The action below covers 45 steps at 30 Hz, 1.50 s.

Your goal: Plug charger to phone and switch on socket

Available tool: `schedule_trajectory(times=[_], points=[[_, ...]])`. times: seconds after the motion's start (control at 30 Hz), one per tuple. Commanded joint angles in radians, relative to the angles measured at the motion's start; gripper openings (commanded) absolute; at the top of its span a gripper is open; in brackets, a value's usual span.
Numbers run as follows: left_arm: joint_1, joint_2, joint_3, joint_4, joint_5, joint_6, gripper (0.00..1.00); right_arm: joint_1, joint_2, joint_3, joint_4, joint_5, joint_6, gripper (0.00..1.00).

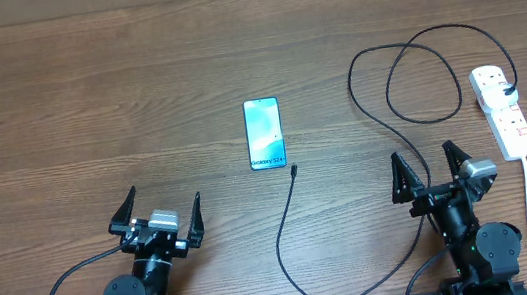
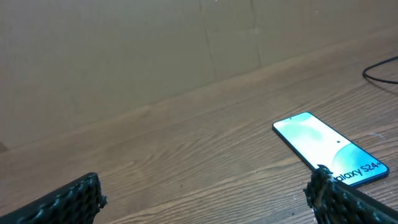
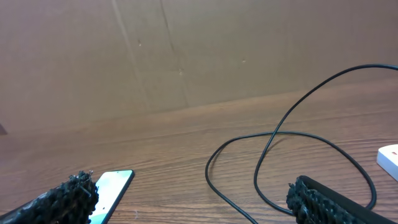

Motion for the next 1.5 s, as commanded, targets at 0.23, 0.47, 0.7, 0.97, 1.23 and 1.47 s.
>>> schedule_trajectory(times=[0.23, 0.47, 0.7, 0.97, 1.23, 1.47], points=[[0.004, 0.003, -0.004, -0.002, -0.006, -0.010, 1.00, 0.006, -0.011, -0.010, 0.003, 0.005, -0.002, 1.00], [0.004, 0.003, -0.004, 0.053, 0.040, 0.002, 1.00, 0.006, -0.011, -0.010, 0.003, 0.005, -0.002, 1.00], [0.004, 0.003, 0.030, 0.036, 0.099, -0.003, 1.00, 0.006, -0.011, -0.010, 0.003, 0.005, -0.002, 1.00], [0.005, 0.003, 0.128, 0.007, 0.100, -0.040, 1.00, 0.006, -0.011, -0.010, 0.003, 0.005, -0.002, 1.00], [0.004, 0.003, 0.332, -0.119, 0.100, -0.071, 1.00, 0.006, -0.011, -0.010, 0.003, 0.005, -0.002, 1.00], [0.004, 0.042, 0.549, -0.239, 0.101, -0.151, 1.00, 0.006, -0.011, -0.010, 0.003, 0.005, -0.002, 1.00]])
